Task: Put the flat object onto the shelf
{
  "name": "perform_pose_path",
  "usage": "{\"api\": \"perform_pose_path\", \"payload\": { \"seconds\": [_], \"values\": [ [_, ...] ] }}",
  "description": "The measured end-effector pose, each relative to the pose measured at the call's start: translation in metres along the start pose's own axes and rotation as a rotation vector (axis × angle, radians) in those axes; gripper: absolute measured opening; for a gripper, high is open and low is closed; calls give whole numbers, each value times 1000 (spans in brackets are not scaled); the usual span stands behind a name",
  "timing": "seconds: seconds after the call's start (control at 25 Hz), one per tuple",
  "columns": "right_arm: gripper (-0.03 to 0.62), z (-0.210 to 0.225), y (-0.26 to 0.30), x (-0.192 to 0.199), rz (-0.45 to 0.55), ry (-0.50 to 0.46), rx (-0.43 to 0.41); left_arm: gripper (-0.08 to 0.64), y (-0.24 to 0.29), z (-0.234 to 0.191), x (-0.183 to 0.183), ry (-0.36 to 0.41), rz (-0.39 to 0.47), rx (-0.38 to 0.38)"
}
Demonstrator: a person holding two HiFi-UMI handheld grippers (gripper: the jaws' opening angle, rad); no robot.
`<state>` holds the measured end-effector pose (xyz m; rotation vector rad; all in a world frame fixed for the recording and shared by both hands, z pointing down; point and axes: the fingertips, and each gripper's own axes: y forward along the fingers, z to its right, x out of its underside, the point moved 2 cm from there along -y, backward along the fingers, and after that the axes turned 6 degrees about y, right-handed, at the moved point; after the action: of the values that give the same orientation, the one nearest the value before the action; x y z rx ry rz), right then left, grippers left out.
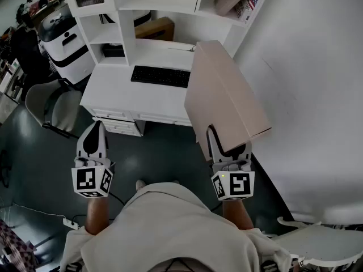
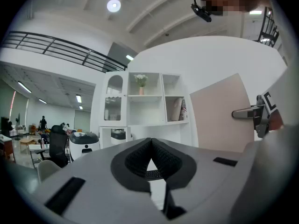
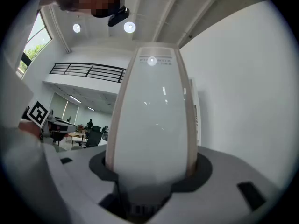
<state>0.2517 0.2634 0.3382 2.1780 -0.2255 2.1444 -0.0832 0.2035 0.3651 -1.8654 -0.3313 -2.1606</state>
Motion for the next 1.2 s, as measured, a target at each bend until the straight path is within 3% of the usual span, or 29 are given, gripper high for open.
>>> {"api": "perform_pose_path", "payload": {
  "seconds": [0.4,0.84,1.2],
  "values": [
    [285,12,1,-1,17,22,-9,-8,8,11,-4,8,-1,-3],
    [285,35,12,8,18,39,-74,-8,10,40,5,14,-35,-36],
    [285,23,60,16,4,39,-96,-8,45,11,24,-12,-41,-45]
  ]
}}
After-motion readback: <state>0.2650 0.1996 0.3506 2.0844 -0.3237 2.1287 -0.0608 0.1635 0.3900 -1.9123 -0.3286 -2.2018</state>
